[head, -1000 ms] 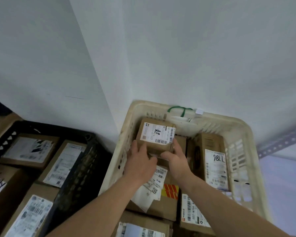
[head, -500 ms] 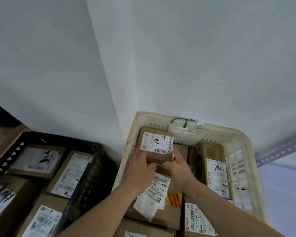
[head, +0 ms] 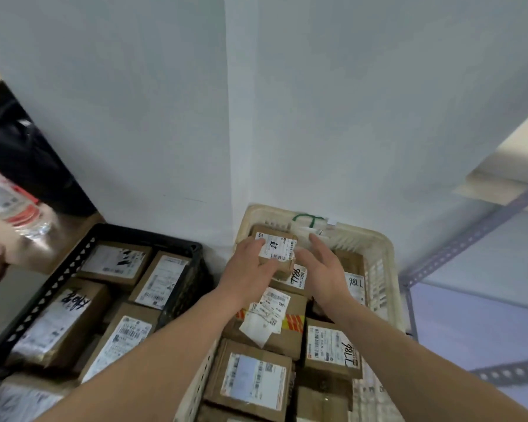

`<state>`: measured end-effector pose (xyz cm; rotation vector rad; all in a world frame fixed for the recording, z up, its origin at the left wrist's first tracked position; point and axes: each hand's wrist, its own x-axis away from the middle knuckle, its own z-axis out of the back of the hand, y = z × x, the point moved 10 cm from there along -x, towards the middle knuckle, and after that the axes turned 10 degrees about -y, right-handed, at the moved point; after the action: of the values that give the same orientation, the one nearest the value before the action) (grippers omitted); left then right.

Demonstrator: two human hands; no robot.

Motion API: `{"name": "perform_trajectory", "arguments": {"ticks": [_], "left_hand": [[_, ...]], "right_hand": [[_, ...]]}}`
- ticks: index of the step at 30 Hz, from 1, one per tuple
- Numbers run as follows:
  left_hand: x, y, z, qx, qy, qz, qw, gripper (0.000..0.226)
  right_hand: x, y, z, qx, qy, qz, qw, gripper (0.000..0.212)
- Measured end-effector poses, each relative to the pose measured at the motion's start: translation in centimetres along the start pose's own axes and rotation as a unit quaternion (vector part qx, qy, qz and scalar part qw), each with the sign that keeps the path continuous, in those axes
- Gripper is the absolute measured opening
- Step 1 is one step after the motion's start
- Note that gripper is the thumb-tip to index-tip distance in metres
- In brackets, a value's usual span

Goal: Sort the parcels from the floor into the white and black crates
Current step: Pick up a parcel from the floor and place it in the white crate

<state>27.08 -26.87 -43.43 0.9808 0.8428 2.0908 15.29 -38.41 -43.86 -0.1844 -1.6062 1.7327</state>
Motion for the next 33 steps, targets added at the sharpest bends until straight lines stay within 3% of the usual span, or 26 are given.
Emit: {"name": "perform_trajectory", "arguments": {"ticks": [6,10,19,33], "left_hand": [[7.4,2.8,2.1,-0.007,0.068,-0.011,0.998,0.051],[12.9,3.6,3.1,-0.016,0.117,0.006,0.993,0.062],[26.6,5.3,4.0,0.004,0.246,0.030,0.969,0.064],[50.6,0.7,5.9,-0.011,0.388,0.108,0.915,0.060]], "right_hand": [[5.3,-4.6,0.1,0.022,-0.024,0.076,0.997,0.061],[9.1,-6.6,0.0,0.024,-0.053,0.123,0.991,0.058],[18.8,-10.6,-2.2,0.058,-0.138,0.205,0.967,0.057],[35.1,-14.7,-16.6,0.156,-0.282,0.333,0.886,0.063]]}}
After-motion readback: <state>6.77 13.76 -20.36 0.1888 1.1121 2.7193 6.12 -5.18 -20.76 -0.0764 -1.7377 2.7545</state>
